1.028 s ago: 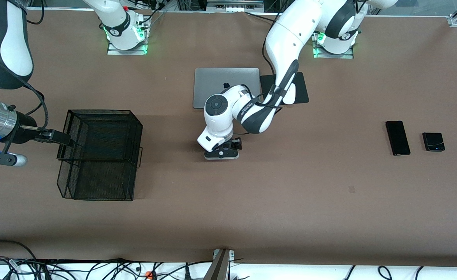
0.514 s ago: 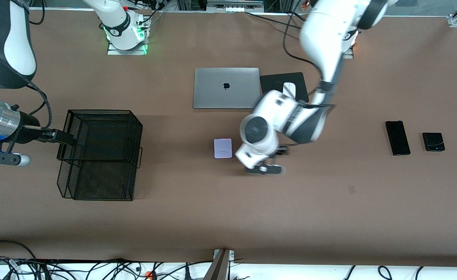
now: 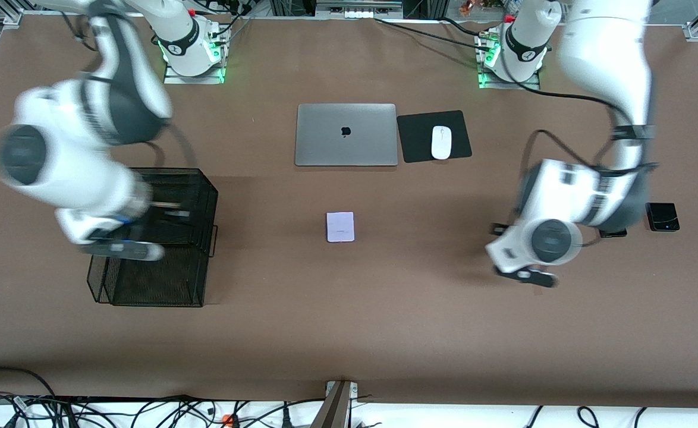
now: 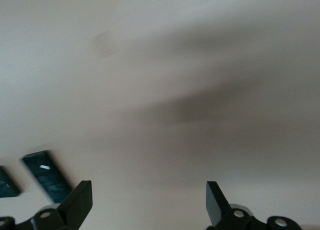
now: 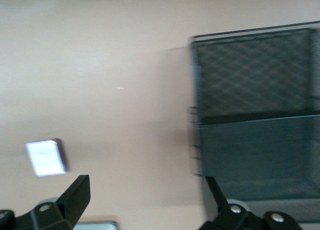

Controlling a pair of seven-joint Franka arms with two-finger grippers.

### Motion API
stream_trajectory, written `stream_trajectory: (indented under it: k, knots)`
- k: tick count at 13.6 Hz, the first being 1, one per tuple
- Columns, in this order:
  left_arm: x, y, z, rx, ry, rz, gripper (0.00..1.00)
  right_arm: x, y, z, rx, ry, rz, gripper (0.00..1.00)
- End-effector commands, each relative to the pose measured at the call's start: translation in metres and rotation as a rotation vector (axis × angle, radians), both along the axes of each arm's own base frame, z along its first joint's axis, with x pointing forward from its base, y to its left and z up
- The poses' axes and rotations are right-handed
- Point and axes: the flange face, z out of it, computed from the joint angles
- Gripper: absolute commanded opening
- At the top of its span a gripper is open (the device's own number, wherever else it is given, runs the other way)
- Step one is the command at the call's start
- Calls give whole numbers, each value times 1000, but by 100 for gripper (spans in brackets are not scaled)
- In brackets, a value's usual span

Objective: Place phones with both arms
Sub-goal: 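Lower the right gripper to the white phone while the left gripper returns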

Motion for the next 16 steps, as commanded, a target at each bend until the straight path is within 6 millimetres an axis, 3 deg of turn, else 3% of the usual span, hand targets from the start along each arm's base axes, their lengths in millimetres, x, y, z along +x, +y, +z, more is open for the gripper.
stream_trajectory:
  k: [1, 4, 6, 8, 10, 14, 16]
  knots:
    - [-4, 99, 12, -32, -27, 17, 100, -11, 63, -31, 11, -4, -50, 100]
    - [-25, 199, 18, -61, -118, 85, 100, -48, 163, -69, 23, -40, 78, 100]
    - [-49, 255, 11, -87, -179, 110, 100, -60, 201, -98, 46, -80, 124, 100]
    - [-69, 278, -3, -103, -201, 105, 100, -76, 237, -132, 56, -108, 154, 100]
    - [-94, 298, -23, -137, -284, 161, 100, -85, 249, -164, 42, -100, 181, 100]
    - [-129, 301, -65, -149, -353, 191, 100, -94, 257, -222, -36, -124, 268, 100]
    - [-143, 295, -85, -150, -389, 188, 100, -99, 264, -236, -33, -136, 283, 100]
